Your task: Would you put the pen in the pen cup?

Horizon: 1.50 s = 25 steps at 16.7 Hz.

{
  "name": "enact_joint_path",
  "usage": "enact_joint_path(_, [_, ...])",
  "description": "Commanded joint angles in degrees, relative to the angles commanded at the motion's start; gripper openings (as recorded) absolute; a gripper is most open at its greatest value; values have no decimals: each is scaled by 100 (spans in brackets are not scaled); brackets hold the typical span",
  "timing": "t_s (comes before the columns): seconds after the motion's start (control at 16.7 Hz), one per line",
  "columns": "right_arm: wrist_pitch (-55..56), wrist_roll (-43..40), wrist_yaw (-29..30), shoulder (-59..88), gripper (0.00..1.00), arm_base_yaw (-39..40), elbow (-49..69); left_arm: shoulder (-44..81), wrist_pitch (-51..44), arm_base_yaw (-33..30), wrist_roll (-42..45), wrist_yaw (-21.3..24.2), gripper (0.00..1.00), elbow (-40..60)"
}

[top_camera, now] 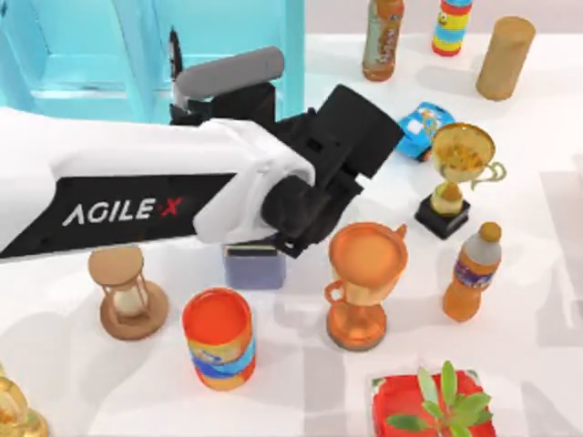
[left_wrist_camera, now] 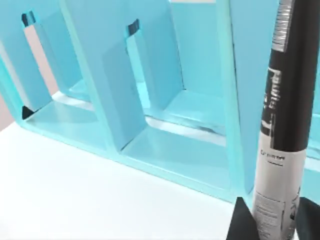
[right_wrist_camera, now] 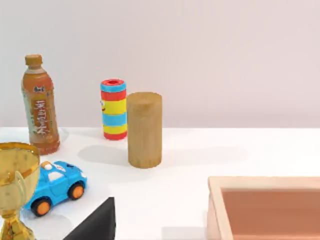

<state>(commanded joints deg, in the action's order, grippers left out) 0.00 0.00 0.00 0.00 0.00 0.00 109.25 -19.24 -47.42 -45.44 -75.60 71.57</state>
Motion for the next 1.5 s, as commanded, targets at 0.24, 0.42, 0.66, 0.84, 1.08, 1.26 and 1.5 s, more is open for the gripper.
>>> enact_joint_path(0.24, [0,0,0,0,100,0,0,167,378,-975,-478,-1385,0,99])
enact_joint_path(0.42, [0,0,0,0,100,0,0,184,525,-1274,-631,-1806,0,158])
enact_joint_path(0.66, [0,0,0,0,100,0,0,183,533,-1288,-638,-1826,0,162])
enact_joint_path(0.84, [0,0,0,0,100,0,0,282,749,-1225,-690,-1542,0,122])
enact_joint_path(1.08, [0,0,0,0,100,0,0,294,151,-1238,-1068,-1692,0,276])
enact_joint_path(1.26, [0,0,0,0,100,0,0,288,-239,-1221,-1311,-1785,0,370])
enact_joint_path(1.5, [0,0,0,0,100,0,0,288,-258,-1222,-1324,-1788,0,374])
